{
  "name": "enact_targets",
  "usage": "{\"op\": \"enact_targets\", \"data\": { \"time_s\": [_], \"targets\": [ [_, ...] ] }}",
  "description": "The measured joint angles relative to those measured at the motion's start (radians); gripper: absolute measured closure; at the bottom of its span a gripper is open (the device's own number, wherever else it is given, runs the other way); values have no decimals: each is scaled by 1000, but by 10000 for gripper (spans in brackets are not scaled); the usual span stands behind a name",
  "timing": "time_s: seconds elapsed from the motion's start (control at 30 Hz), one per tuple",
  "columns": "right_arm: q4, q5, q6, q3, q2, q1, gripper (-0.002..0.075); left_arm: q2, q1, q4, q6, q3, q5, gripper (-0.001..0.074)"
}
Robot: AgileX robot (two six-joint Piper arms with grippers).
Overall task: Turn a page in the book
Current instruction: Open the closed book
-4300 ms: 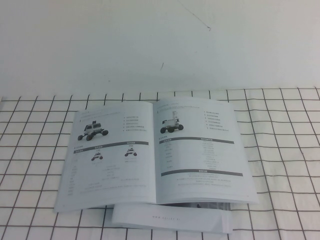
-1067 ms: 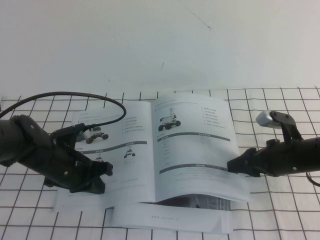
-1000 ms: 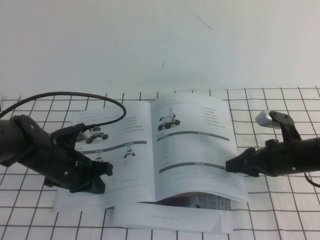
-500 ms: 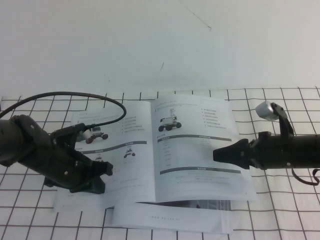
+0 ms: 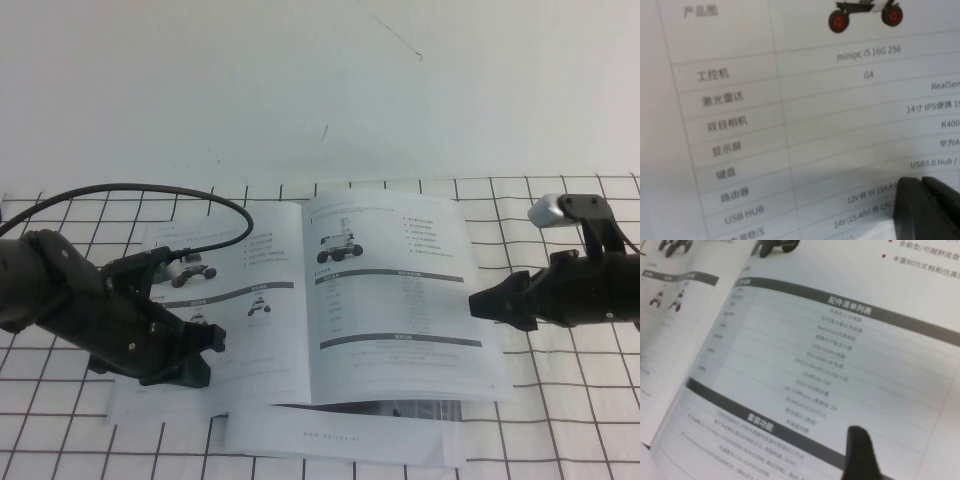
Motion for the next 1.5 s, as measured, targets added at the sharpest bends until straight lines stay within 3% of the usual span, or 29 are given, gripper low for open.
{"op": "enact_targets", "data": {
  "time_s": [0.97, 1.5],
  "targets": [
    [11, -59, -40, 0, 62, 32, 303, 0, 0, 2, 12, 0, 1, 738],
    [182, 154, -163, -11, 141, 47, 303, 0, 0, 2, 12, 0, 1, 738]
  ]
}}
